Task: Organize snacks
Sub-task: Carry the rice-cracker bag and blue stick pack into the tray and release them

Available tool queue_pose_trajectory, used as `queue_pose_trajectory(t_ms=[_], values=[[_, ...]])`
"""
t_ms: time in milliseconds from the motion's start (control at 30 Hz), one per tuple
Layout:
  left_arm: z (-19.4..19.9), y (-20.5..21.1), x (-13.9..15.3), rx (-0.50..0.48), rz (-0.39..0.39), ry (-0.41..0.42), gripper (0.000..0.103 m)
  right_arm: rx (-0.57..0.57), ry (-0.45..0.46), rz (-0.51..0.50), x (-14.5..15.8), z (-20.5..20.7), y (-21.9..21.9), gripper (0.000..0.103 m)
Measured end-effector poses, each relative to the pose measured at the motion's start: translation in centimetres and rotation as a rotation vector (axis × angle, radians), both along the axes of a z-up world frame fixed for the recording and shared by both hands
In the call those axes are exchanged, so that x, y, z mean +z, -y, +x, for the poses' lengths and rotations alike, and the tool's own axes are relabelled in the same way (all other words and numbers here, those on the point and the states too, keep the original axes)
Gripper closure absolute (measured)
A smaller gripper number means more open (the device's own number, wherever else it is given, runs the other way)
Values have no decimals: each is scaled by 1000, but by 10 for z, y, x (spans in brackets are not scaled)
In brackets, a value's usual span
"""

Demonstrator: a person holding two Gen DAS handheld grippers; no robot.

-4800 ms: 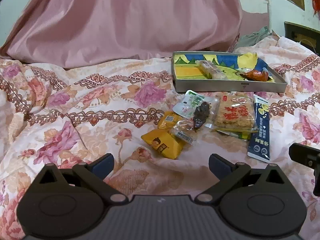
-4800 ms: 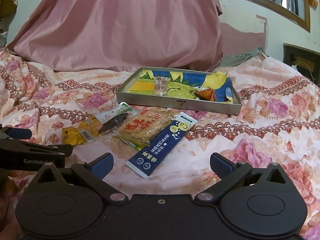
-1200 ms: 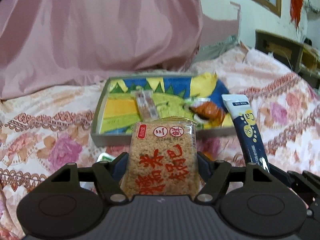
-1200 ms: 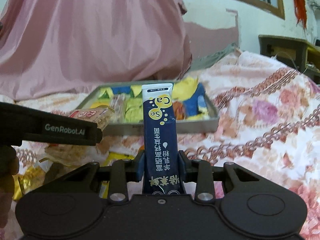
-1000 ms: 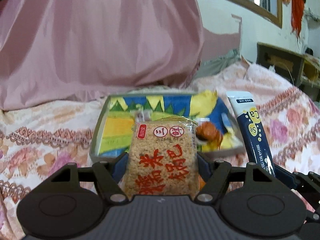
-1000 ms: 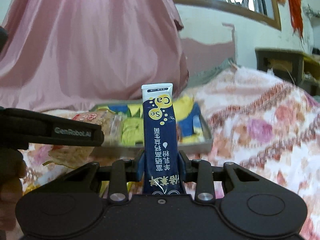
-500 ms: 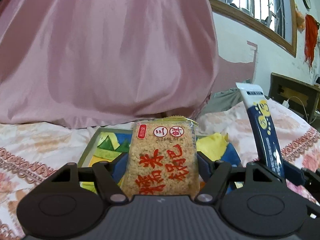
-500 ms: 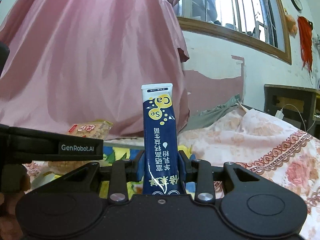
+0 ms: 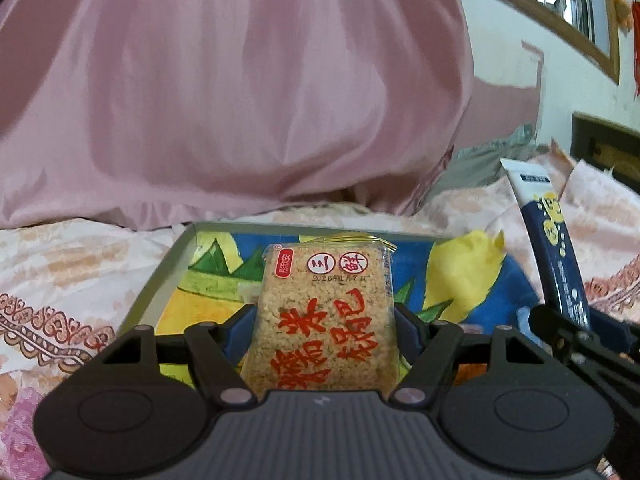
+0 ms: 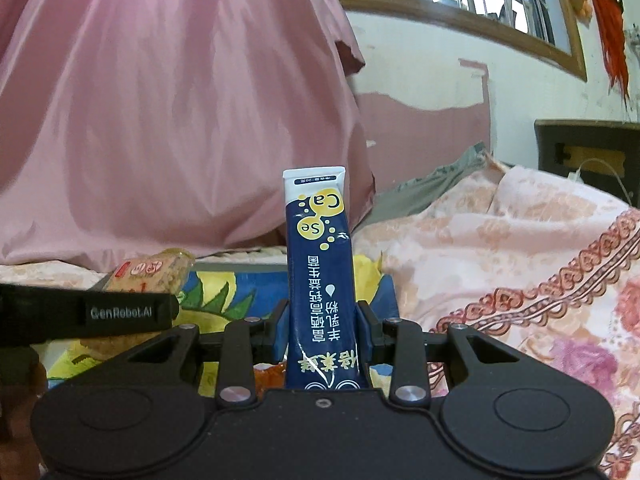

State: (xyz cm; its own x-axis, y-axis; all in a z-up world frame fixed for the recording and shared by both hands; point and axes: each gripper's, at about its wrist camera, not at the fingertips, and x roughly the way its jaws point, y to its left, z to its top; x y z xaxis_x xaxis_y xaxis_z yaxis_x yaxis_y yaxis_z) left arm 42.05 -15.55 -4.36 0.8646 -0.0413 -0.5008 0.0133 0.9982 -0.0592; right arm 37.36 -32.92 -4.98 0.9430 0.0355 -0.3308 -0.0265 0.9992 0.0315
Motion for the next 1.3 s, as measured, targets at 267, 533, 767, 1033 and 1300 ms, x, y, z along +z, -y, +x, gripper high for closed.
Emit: queue_pose_trajectory(t_ms=[267,533,767,1033,1300], values=[[11,1,-12,-2,18,-36,28,0,-77,11,-17,13,4,67],[15,8,-14,-10,55,-55,28,-13,-140,28,-29,20,10,67],[18,13,-14,-13,99,-75,28,-7,-155,31,-29,21,10,65],[23,18,-13,-17,123,-104,26,-1,-162,28,-28,22,11,63],[19,1,-6,21,-6,-109,16,-5,-147,31,-21,17,14,46]])
